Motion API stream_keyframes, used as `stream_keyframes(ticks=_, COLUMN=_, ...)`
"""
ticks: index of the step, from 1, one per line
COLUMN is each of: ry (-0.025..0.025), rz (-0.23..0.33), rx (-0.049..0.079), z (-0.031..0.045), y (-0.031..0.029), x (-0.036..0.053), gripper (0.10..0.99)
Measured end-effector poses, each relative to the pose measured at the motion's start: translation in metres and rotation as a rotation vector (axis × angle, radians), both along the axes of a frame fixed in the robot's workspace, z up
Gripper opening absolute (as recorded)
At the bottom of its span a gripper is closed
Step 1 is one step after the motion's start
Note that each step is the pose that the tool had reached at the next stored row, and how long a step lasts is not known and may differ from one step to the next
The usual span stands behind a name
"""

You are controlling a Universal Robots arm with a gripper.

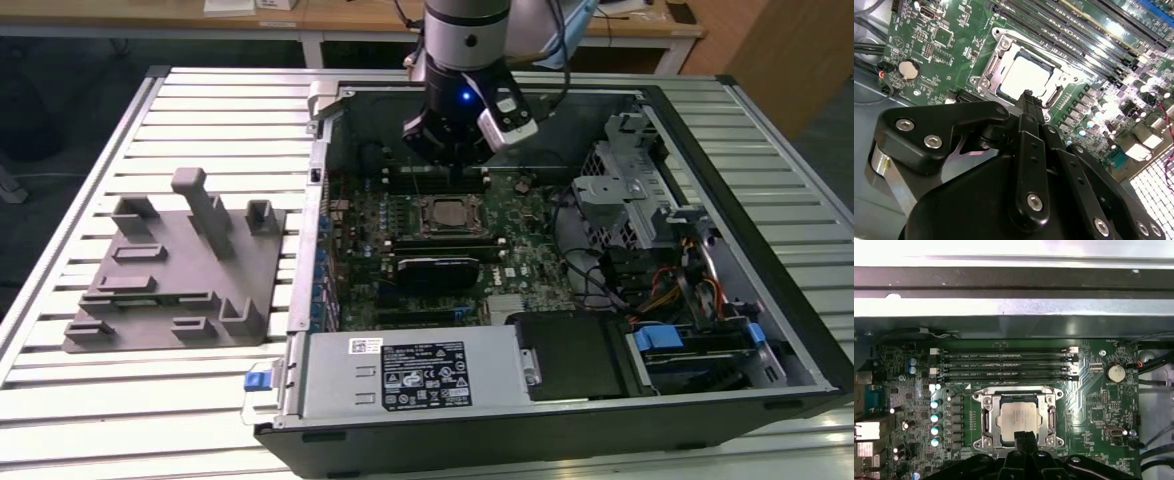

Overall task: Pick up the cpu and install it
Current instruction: 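Install the first cpu locking lever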

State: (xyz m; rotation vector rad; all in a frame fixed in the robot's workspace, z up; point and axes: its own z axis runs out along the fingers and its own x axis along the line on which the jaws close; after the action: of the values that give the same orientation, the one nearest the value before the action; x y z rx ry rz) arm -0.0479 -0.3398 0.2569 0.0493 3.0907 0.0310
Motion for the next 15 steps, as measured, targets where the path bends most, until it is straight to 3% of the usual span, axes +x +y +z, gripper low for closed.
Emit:
stream_keyframes(ticks=7, ry=0.0000, rz=0.000, rx=0.000, z=-0.0061, y=0.0037, x=-0.0066, gripper=0.106)
stream_keyframes(ticks=15, ry=0.0001, rz=0.000, rx=0.000, z=-0.0100, y=0.0038, x=-0.0274, gripper=0.106)
